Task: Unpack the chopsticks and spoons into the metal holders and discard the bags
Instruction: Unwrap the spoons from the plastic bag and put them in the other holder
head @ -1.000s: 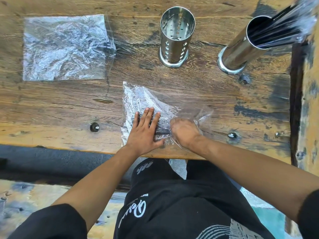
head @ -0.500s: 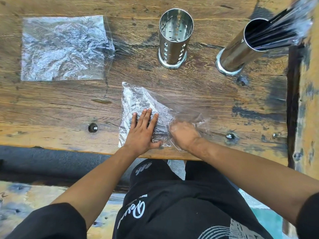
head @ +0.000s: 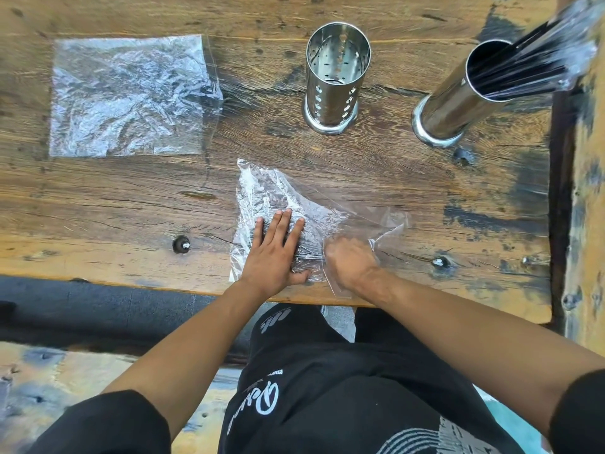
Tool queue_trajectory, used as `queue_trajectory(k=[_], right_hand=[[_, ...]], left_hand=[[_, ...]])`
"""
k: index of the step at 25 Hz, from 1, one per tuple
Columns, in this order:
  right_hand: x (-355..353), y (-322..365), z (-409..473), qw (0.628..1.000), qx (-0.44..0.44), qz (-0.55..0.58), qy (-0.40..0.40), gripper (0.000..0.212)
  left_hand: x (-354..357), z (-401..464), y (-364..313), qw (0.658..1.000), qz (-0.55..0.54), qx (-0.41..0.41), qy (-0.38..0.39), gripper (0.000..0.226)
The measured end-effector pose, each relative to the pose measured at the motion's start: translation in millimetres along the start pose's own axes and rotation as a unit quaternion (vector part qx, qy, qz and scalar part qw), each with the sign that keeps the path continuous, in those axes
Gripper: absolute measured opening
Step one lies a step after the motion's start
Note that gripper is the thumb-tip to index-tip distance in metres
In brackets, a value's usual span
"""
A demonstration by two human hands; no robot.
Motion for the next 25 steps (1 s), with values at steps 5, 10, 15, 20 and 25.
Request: queue_trajectory(k=[5, 10, 15, 20, 25], right_hand=[[1, -10, 0, 0.999, 0.016, 0.03, 0.033, 0.025], [4, -27, -4, 0.997, 0.004, 0.059, 0.049, 0.045], [1, -59, -17, 0.998, 0.024, 0.043, 0.046, 0.03], [-7, -49, -13, 0.999, 0.009, -0.028, 0.02, 0.03], [-2, -34, -2, 0.997, -0.023, -0.072, 0.029, 0.035]], left_hand=[[2, -1, 1, 1.0, 0.002, 0.011, 0.004, 0.115], [6, -2, 3, 0.999, 0.025, 0.016, 0.016, 0.115], [15, -3, 3, 0.999, 0.023, 0.005, 0.023, 0.104], [19, -3, 0, 1.0, 0.024, 0.003, 0.017, 0.092], [19, -3, -1, 0.999, 0.036, 0.001, 0.024, 0.09]])
Point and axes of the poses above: each hand's wrist, its own z-axis towards the middle knuckle, its own x-axis out of the palm, y = z × x, the point moved 4 cm from there along z, towards the middle knuckle, and after that the axes turned 14 degrees about -y, right-handed, at the moved point
